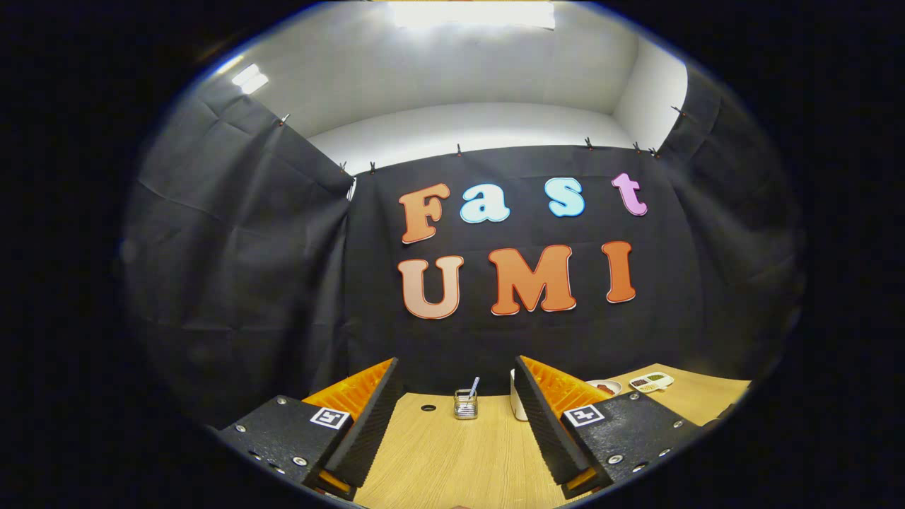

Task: Take the bottle from table, then pour the juice into the cup, finally place the bottle on the coaster

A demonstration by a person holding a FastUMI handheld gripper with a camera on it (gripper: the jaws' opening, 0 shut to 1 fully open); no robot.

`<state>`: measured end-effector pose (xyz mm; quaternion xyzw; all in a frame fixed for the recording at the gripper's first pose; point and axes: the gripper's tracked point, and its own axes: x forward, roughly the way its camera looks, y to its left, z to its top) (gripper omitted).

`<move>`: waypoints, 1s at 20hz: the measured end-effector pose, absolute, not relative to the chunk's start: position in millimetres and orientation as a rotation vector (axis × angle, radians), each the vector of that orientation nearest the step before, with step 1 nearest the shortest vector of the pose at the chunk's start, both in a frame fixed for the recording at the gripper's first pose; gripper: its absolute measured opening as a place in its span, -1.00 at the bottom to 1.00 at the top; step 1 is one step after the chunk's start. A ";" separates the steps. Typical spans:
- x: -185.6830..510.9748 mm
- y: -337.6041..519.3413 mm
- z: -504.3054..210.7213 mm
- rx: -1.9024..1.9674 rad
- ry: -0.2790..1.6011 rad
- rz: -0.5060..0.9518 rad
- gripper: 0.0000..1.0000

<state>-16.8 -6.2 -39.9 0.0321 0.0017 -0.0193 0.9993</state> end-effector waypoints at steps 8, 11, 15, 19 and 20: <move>-14.6 -18.3 -45.0 0.038 0.021 -0.061 0.89; -11.9 -23.5 -47.1 0.034 0.034 -0.069 0.89; -10.9 -33.2 -52.5 0.040 0.052 -0.088 0.88; -10.4 -31.6 -51.8 0.030 0.049 -0.093 0.89; -10.9 -31.4 -52.5 0.023 0.052 -0.094 0.89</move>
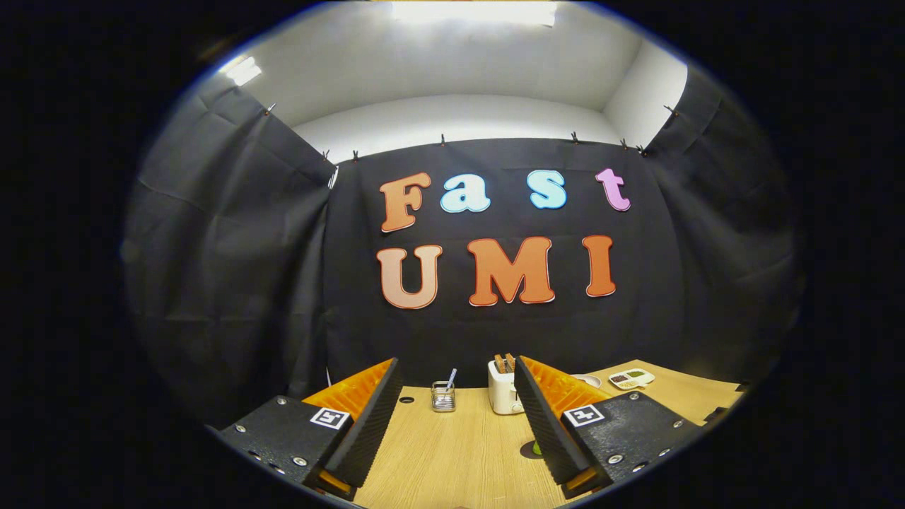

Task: Take the bottle from table, then pour the juice into the cup, finally place the bottle on the coaster

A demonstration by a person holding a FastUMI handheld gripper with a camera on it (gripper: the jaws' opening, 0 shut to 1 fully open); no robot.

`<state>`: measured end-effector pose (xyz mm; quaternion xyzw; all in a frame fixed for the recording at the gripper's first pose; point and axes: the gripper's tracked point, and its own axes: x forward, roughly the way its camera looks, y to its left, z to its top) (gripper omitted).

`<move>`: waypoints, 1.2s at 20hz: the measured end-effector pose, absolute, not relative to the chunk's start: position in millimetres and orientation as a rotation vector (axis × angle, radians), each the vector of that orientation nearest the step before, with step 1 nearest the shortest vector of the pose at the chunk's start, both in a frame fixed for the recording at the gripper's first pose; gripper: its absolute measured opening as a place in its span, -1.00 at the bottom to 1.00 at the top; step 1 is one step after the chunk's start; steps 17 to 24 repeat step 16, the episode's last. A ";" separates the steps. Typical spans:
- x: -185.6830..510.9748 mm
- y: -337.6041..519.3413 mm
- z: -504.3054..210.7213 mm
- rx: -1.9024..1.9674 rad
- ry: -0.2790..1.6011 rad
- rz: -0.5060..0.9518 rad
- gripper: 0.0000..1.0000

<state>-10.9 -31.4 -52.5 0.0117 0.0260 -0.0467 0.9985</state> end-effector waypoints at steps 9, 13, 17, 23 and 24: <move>-9.5 -37.8 -58.4 -0.003 0.060 -0.108 0.89; -7.6 -39.6 -63.2 0.006 0.068 -0.104 0.89; -4.7 -42.6 -66.5 0.009 0.075 -0.108 0.89; -4.7 -42.6 -66.5 0.009 0.075 -0.108 0.89; -4.7 -42.6 -66.5 0.009 0.075 -0.108 0.89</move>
